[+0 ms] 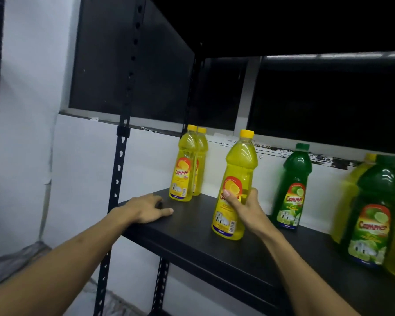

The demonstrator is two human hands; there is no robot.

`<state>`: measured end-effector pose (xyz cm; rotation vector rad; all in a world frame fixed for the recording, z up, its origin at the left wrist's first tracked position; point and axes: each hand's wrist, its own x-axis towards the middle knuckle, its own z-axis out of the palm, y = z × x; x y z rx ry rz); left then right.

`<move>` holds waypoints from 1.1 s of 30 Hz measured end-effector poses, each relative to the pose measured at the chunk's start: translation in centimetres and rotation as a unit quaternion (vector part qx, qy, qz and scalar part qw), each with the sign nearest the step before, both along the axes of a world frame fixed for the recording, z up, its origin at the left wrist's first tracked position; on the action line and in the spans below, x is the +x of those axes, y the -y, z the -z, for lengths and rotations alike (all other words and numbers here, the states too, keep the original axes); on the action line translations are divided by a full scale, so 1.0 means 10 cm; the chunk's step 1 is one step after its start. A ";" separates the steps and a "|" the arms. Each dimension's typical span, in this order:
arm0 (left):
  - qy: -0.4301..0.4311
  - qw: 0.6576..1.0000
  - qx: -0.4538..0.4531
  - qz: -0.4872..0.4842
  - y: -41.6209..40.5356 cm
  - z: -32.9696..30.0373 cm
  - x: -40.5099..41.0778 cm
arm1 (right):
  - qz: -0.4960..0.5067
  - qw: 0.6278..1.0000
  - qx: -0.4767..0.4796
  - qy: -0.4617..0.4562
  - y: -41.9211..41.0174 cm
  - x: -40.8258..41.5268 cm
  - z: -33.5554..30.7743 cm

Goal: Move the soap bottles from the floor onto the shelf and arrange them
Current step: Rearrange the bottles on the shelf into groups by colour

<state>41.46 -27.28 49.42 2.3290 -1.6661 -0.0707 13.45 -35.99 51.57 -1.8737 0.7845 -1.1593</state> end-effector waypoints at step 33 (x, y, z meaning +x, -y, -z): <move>-0.143 0.987 -0.071 -0.026 0.28 0.05 0.17 | -0.082 0.995 -0.011 0.054 0.43 1.91 0.18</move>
